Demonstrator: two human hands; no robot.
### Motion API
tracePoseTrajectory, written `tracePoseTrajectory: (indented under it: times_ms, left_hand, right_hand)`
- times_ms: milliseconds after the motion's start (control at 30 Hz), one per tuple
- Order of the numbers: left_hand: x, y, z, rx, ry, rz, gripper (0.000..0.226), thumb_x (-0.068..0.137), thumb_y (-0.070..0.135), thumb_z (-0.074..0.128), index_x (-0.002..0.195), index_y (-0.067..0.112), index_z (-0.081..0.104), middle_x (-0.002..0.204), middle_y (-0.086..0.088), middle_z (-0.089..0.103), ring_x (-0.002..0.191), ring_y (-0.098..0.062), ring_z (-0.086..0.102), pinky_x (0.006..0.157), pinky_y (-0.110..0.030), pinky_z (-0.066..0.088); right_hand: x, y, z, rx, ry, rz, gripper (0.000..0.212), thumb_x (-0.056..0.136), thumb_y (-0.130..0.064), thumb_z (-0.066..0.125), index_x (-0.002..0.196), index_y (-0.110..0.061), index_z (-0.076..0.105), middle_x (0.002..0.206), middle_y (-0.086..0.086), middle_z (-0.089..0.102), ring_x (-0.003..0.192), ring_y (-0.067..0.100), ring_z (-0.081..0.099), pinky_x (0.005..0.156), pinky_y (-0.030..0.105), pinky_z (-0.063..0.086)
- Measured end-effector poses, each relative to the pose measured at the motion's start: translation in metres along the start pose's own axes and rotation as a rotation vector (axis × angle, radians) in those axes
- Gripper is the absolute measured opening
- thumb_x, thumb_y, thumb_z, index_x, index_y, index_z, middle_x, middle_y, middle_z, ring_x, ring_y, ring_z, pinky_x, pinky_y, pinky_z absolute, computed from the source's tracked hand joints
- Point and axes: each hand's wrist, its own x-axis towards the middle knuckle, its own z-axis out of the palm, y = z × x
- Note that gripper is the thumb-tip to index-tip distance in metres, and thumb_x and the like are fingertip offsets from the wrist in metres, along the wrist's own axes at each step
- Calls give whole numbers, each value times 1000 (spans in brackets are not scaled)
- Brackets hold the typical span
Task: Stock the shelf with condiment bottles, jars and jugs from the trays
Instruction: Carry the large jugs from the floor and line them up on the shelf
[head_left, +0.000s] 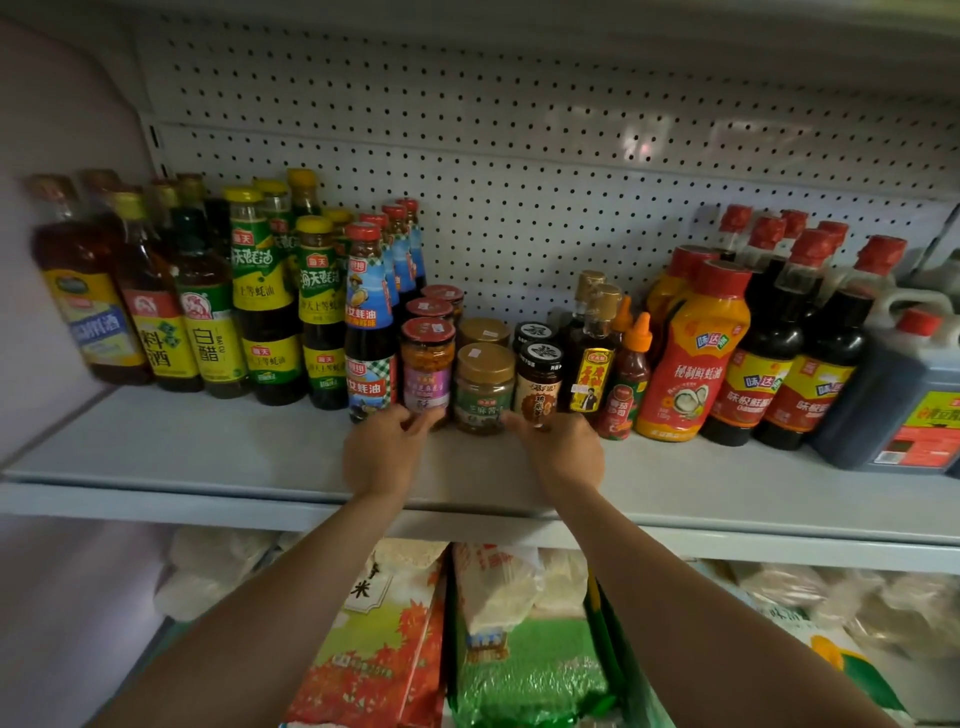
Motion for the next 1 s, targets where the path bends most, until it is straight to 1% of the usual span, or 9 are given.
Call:
tracePoseTrajectory:
  times_ms: [67, 167, 333, 433, 567, 633, 733, 800, 1000]
  left_hand:
    - [5, -18, -18, -50, 116, -32, 38, 86, 54, 66, 81, 17, 59, 70, 7, 56, 66, -17, 53, 55, -27, 31]
    - [17, -38, -40, -158, 203, -137, 44, 83, 47, 74, 103, 11, 56, 84, 3, 60, 80, -22, 58, 67, -30, 37]
    - [33, -54, -50, -240, -12, -120, 51, 83, 34, 78, 123, 9, 59, 113, -8, 68, 94, -19, 62, 77, -28, 40]
    - [38, -55, -47, -277, -100, -89, 46, 82, 27, 80, 121, 9, 63, 114, -6, 70, 95, -17, 63, 79, -27, 43]
    - [47, -60, -42, -331, -170, -98, 55, 76, 33, 84, 123, 15, 63, 118, -2, 71, 105, -20, 66, 93, -42, 53]
    - [50, -60, -41, -325, -193, -97, 63, 75, 36, 84, 129, 16, 59, 124, -2, 68, 112, -21, 65, 96, -44, 52]
    - [51, -57, -39, -301, -197, -84, 71, 75, 41, 83, 135, 20, 52, 130, -1, 64, 117, -23, 61, 98, -43, 51]
    - [53, -57, -35, -269, -187, -68, 71, 76, 43, 82, 135, 22, 51, 132, -2, 62, 119, -24, 60, 97, -41, 50]
    - [59, -58, -31, -220, -141, -67, 71, 69, 45, 84, 129, 22, 54, 125, -3, 64, 115, -25, 61, 94, -46, 53]
  right_hand:
    - [-11, -12, 10, 22, -38, -51, 66, 72, -77, 66, 95, -15, 71, 90, 1, 69, 81, 21, 64, 63, 27, 42]
    - [-27, -35, 26, 57, -86, -96, 63, 72, -77, 66, 94, -18, 71, 91, 0, 68, 81, 20, 64, 63, 27, 44]
    - [-43, -64, 50, 82, -95, -60, 56, 74, -73, 67, 85, -18, 71, 80, -3, 68, 74, 17, 65, 51, 23, 34]
    - [-48, -76, 57, 105, -66, -23, 46, 77, -66, 70, 88, -21, 71, 86, -2, 70, 77, 17, 64, 59, 26, 41]
    - [-51, -80, 58, 137, -34, 3, 40, 80, -60, 71, 98, -24, 68, 90, -6, 67, 84, 16, 61, 69, 29, 44]
    - [-52, -80, 60, 167, -19, -16, 36, 81, -60, 70, 95, -28, 69, 87, -9, 71, 83, 14, 66, 67, 28, 47]
    - [-55, -81, 64, 241, -30, -61, 27, 83, -57, 69, 83, -29, 69, 70, -8, 70, 65, 13, 68, 61, 31, 55]
    - [-55, -84, 64, 306, -45, -51, 23, 84, -53, 71, 82, -30, 70, 65, -9, 69, 55, 10, 66, 60, 31, 57]
    - [-52, -86, 67, 317, -21, -27, 27, 81, -56, 73, 77, -30, 71, 59, -9, 68, 52, 7, 65, 57, 27, 54]
